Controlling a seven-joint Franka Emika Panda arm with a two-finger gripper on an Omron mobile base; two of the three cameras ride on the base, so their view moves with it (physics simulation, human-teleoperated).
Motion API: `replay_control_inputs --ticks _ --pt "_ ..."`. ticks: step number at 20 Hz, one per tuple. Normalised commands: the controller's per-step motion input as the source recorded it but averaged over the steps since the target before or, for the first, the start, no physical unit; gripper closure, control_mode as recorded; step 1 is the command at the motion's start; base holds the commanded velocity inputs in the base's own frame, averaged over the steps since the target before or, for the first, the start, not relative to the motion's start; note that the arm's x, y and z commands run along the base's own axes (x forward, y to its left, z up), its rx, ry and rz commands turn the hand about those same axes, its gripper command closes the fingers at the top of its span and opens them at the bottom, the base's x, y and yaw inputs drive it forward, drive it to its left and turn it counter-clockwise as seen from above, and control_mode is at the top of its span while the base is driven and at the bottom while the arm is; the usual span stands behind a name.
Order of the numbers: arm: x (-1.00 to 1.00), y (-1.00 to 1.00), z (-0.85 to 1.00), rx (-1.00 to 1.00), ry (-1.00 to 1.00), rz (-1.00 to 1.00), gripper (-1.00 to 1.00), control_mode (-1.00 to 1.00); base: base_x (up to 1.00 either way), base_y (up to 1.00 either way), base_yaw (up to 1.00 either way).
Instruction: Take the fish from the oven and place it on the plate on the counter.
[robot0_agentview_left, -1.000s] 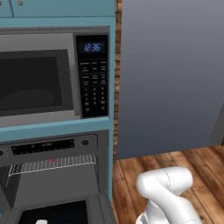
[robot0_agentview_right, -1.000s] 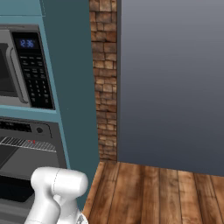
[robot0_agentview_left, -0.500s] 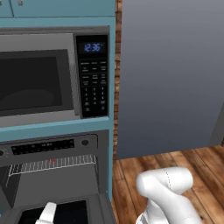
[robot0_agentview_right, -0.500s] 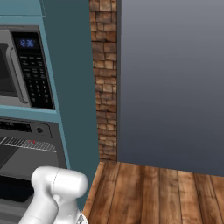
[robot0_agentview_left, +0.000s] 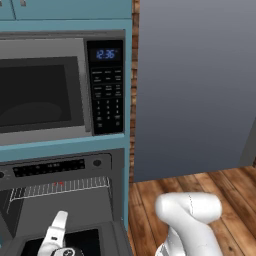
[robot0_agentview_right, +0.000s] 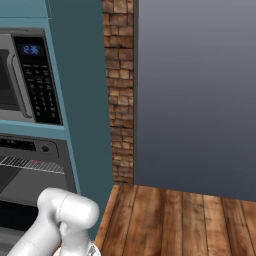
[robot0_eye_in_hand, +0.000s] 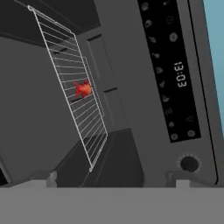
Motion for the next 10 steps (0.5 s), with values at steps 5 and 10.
replay_control_inputs --ticks 5,10 --pt "0.34 0.00 -0.27 0.00 -0.05 0.00 -1.00 -1.00 0.00 0.00 0.00" --pt "0.48 0.15 -0.61 0.00 -0.13 0.00 -1.00 -1.00 0.00 0.00 0.00"
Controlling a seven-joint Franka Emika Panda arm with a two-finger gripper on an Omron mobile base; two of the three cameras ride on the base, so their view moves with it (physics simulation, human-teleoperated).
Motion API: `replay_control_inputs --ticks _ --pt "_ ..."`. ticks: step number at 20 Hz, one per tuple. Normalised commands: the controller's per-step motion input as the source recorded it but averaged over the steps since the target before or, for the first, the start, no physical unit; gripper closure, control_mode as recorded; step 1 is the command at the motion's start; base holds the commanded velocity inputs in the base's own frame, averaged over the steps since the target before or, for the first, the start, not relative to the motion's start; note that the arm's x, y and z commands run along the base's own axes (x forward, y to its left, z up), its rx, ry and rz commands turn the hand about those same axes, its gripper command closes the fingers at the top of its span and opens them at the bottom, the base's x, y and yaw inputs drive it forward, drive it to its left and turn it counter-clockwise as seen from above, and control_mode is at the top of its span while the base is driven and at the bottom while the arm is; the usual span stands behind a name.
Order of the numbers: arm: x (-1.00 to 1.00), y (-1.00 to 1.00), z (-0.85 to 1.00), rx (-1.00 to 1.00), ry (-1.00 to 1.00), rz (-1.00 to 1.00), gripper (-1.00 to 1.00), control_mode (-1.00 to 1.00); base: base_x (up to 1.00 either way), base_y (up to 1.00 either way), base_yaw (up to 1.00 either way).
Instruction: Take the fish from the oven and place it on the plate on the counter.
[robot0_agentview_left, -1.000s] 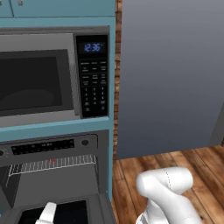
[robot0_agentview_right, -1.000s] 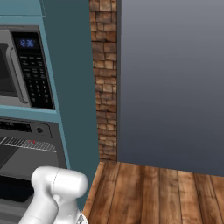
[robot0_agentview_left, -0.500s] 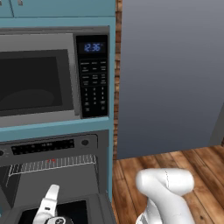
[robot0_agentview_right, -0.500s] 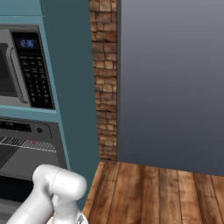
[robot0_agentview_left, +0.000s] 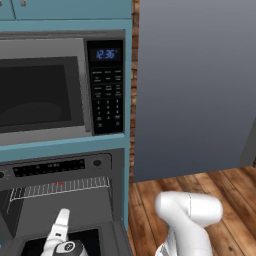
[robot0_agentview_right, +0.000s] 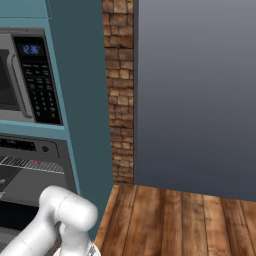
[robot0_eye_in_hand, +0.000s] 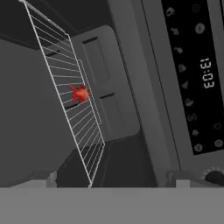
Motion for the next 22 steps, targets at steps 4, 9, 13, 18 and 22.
replay_control_inputs --ticks 4,9,13,18,22 --pt "0.48 0.25 -0.57 0.00 -0.11 0.00 -1.00 -1.00 0.00 0.00 0.00" --pt "0.61 0.39 -0.54 0.00 -0.09 0.00 -1.00 -1.00 0.00 0.00 0.00" --pt "0.72 0.44 -0.48 0.00 -0.01 0.00 -1.00 -1.00 0.00 0.00 0.00" --pt "0.81 0.49 -0.55 0.00 0.05 0.00 -1.00 -1.00 0.00 0.00 0.00" --pt "0.54 0.16 -0.68 0.00 0.00 0.00 -1.00 -1.00 0.00 0.00 0.00"
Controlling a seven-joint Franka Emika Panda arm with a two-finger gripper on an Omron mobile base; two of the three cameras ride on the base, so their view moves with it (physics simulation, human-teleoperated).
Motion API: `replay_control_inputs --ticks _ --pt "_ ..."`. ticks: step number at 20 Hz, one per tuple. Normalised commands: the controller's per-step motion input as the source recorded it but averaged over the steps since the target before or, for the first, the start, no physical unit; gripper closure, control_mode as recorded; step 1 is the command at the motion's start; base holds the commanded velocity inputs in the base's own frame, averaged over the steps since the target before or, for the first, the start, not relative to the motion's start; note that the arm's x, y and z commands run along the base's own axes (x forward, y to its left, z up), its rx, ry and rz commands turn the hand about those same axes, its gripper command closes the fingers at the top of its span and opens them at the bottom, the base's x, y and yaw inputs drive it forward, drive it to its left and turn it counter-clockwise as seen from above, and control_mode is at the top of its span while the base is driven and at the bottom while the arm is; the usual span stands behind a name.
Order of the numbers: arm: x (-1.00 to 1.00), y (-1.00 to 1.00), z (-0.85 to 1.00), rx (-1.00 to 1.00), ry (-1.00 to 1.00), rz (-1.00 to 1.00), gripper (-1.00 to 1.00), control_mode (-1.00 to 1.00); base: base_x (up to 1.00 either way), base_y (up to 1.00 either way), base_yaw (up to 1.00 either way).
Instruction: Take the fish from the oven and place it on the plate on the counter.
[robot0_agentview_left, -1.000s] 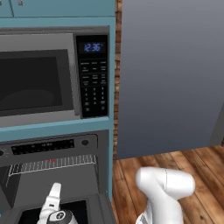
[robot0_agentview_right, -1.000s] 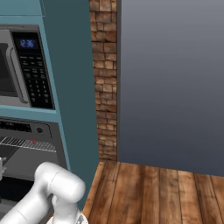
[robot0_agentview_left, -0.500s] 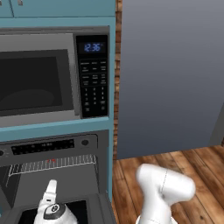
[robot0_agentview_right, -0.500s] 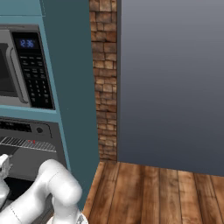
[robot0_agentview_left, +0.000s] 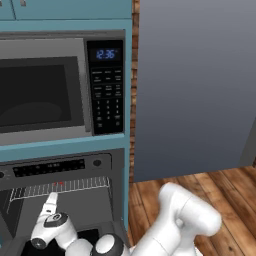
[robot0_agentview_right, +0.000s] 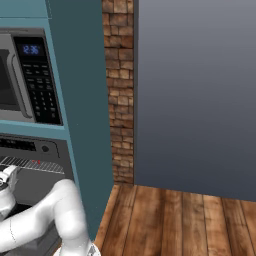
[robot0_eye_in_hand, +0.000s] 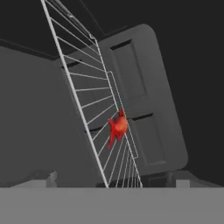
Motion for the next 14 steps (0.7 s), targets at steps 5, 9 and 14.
replay_control_inputs --ticks 5,9,14 --pt "0.07 0.00 -0.69 -0.01 0.00 0.00 -1.00 -1.00 0.00 0.00 0.00" --pt "0.18 0.00 -0.78 0.00 -0.01 0.00 -1.00 -1.00 0.00 0.00 0.00" --pt "0.21 0.00 -0.98 0.00 -0.12 0.00 -1.00 -1.00 0.00 0.00 0.00"
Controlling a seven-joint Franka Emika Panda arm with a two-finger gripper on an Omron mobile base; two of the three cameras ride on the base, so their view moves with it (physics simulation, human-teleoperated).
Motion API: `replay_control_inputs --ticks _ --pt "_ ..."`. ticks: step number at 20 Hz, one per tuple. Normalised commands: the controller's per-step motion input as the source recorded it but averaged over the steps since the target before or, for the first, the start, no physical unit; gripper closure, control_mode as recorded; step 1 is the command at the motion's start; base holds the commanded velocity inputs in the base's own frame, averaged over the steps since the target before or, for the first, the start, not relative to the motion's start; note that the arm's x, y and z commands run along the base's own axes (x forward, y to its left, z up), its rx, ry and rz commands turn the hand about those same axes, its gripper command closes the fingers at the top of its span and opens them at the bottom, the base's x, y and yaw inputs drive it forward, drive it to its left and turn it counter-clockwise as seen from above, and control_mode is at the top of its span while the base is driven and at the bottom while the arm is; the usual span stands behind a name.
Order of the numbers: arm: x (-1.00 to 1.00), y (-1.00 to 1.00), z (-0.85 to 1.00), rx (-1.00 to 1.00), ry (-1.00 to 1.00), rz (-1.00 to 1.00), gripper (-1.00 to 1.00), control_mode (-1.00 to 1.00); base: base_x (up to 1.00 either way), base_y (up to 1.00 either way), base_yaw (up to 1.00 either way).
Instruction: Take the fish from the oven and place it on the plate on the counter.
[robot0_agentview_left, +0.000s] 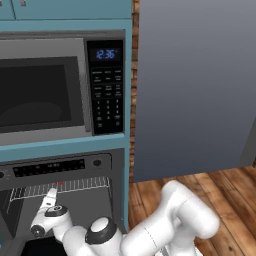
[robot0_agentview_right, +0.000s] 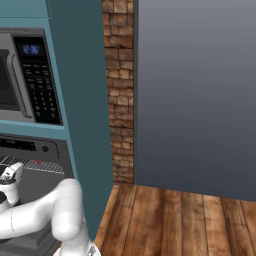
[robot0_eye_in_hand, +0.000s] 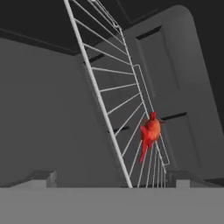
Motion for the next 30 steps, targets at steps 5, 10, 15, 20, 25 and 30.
replay_control_inputs --ticks 5,10,15,20,25,30 --pt "0.03 -0.25 -1.00 0.12 -0.17 -0.10 -1.00 -1.00 0.00 0.00 0.00" --pt "0.01 -0.20 -0.73 0.01 0.00 -0.10 -1.00 -1.00 0.00 0.00 0.00" --pt "0.19 -0.10 -0.83 0.10 -0.03 -0.04 -1.00 -1.00 0.00 0.00 0.00" --pt "0.22 -0.08 -1.00 0.22 -0.16 0.00 -1.00 -1.00 0.00 0.00 0.00" --pt "-0.16 -0.17 -1.00 0.31 -0.23 0.00 -1.00 -1.00 0.00 0.00 0.00" --pt "-0.37 -0.24 -1.00 0.34 -0.21 0.00 -1.00 -1.00 0.00 0.00 0.00"
